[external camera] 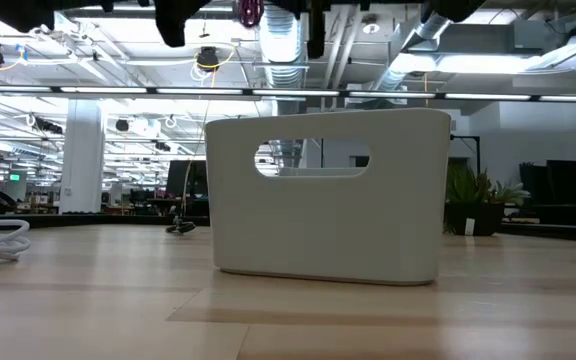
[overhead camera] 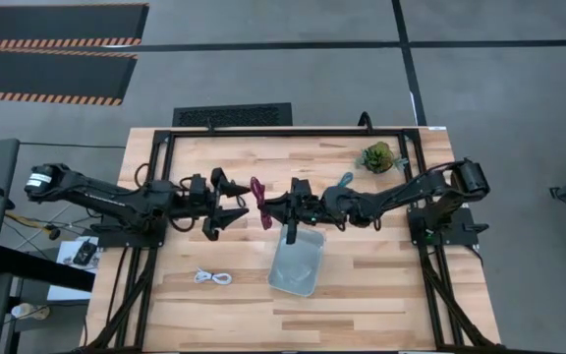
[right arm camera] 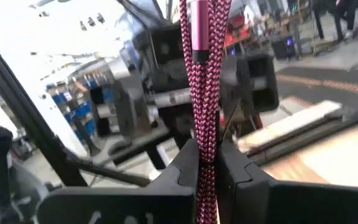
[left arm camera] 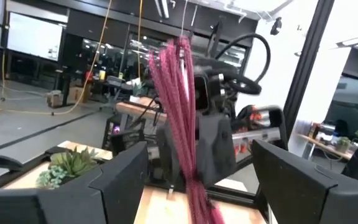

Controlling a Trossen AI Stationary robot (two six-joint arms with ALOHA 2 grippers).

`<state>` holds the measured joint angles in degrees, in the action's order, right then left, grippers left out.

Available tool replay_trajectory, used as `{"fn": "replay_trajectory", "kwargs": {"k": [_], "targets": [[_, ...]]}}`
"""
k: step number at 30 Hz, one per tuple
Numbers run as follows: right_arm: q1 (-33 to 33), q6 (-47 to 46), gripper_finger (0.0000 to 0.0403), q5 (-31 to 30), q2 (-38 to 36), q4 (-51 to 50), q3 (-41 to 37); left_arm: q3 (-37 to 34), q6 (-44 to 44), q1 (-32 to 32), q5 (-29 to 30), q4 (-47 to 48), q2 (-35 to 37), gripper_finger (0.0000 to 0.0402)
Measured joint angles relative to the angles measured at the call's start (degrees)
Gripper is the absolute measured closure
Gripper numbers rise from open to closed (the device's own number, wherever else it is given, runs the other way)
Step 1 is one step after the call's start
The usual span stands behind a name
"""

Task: Pick and place USB-C Cables
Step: Put the pink charger cable into the gray bin

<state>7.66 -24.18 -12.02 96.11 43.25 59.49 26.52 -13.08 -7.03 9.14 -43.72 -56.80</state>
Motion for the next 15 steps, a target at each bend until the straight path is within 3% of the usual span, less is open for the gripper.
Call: {"fn": "replay_trajectory", "kwargs": {"k": [15], "targets": [[0.8, 0.2, 0.0366, 0.4, -0.1, 0.5, 0.0, 0.0, -1.7, 0.0, -2.5, -9.5, -8.3, 0.0127]]}}
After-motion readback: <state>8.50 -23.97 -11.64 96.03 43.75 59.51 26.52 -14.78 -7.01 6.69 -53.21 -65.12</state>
